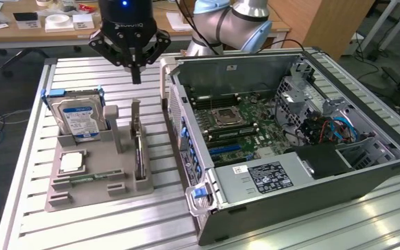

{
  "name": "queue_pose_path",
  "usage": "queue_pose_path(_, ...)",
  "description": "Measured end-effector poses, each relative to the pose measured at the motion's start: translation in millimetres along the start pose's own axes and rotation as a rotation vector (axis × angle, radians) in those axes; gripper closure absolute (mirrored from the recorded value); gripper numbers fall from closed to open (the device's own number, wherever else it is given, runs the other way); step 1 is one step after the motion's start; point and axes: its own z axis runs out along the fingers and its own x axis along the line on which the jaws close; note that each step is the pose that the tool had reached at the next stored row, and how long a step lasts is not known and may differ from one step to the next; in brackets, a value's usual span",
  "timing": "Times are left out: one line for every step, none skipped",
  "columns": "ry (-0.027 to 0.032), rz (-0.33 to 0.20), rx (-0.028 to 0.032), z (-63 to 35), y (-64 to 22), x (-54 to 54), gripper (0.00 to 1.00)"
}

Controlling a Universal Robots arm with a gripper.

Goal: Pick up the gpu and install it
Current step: 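Reach for the gpu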

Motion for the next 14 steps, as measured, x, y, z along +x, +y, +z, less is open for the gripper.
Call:
queue_pose_path(0.0,0.0,0.0,0.0,-0.1,1.4,0.89)
queue_pose_path(-0.0001,0.0,0.0,0.0,-0.1,1.8,0.89)
queue_pose_path(0.0,0.0,0.0,0.0,-0.2,2.0,0.89)
queue_pose_path(0.0,0.0,0.0,0.0,-0.2,2.4,0.89)
queue_pose_path(0.0,0.0,0.0,0.0,-0.2,3.6,0.89)
queue_pose_path(0.0,0.0,0.0,0.0,-0.4,5.0,0.89)
queue_pose_path(0.0,0.0,0.0,0.0,-0.5,6.2,0.89)
queue_pose_path(0.0,0.0,-0.0001,0.0,-0.5,6.8,0.89)
queue_pose_path(0.0,0.0,0.0,0.0,-0.5,6.8,0.89)
queue_pose_path(0.0,0.0,0.0,0.0,-0.5,7.0,0.89)
queue_pose_path(0.0,0.0,0.0,0.0,-0.6,7.4,0.89)
queue_pose_path(0.0,0.0,0.0,0.0,-0.8,7.7,0.89)
queue_pose_path(0.0001,0.0,0.0,-0.1,-1.2,8.2,0.89)
queue_pose_path(0.0001,0.0,0.0,-0.1,-2.0,8.7,0.89)
